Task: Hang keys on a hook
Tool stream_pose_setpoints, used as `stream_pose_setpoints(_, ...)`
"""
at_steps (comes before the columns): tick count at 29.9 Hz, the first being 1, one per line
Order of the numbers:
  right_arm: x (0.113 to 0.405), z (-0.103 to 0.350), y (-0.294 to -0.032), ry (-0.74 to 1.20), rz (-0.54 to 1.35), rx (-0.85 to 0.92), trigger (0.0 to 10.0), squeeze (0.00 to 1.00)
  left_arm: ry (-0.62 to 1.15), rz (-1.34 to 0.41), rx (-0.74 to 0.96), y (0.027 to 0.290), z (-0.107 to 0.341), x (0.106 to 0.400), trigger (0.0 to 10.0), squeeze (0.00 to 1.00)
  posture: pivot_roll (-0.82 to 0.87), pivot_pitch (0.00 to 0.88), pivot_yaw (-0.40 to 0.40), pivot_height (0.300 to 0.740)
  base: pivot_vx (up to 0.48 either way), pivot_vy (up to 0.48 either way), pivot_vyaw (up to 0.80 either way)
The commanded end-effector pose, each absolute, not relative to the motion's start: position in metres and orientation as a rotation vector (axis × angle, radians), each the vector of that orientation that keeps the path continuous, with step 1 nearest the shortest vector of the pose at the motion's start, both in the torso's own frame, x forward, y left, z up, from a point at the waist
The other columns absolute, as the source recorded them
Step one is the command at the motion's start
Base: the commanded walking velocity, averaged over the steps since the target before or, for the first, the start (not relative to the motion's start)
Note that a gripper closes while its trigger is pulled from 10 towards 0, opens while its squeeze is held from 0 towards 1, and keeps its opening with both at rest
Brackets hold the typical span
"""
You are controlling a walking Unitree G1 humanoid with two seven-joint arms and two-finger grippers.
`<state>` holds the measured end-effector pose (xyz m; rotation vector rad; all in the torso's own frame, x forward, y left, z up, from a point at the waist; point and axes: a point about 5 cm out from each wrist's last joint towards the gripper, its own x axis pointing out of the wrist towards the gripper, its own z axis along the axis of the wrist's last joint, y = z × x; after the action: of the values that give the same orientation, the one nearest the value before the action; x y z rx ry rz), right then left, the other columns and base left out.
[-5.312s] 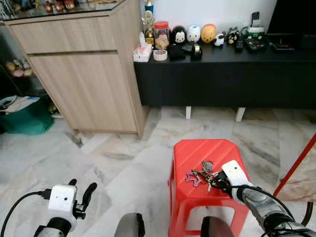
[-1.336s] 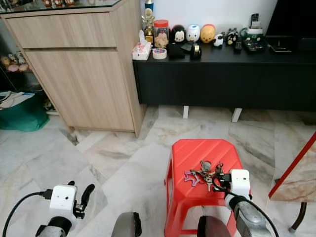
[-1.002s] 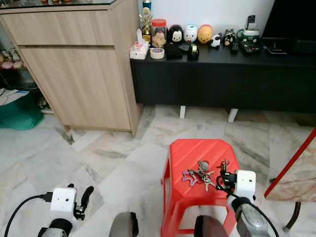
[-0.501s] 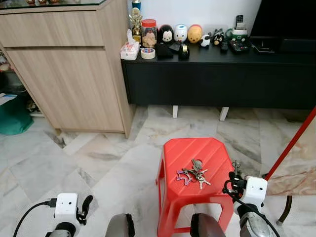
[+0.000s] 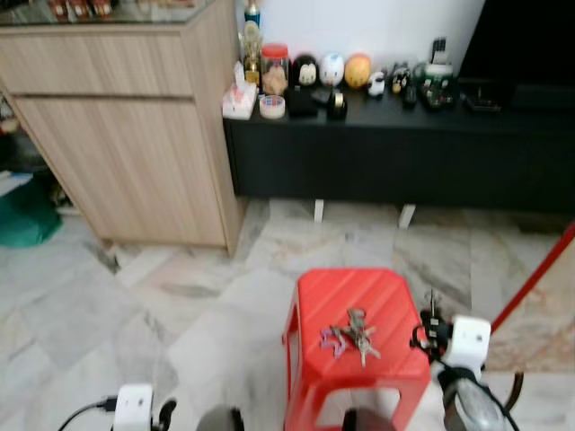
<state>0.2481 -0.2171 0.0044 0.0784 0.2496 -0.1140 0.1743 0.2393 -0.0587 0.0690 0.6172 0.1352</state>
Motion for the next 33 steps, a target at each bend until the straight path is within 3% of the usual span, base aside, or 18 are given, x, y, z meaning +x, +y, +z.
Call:
stream_pose_setpoints(1, 0.252, 0.007, -0.221, 0.244, -0.119, 0.083, 10.0, 0.00, 0.669, 0.135, 0.064, 0.235, -0.067, 0.167, 10.0, 0.00, 0.05, 0.000, -0.042, 0.710, 0.000, 0.000, 0.00)
stream_pose_setpoints(6, 0.254, 0.008, -0.217, 0.235, -0.099, 0.088, 10.0, 0.00, 0.711, 0.162, 0.055, 0.238, -0.071, 0.163, 10.0, 0.00, 0.05, 0.000, -0.046, 0.740, 0.000, 0.000, 0.00)
stream_pose_setpoints(33, 0.254, 0.007, -0.229, 0.239, -0.183, 0.115, 10.0, 0.00, 0.752, 0.178, 0.030, 0.235, -0.078, 0.151, 10.0, 0.00, 0.06, 0.000, -0.044, 0.740, 0.000, 0.000, 0.00)
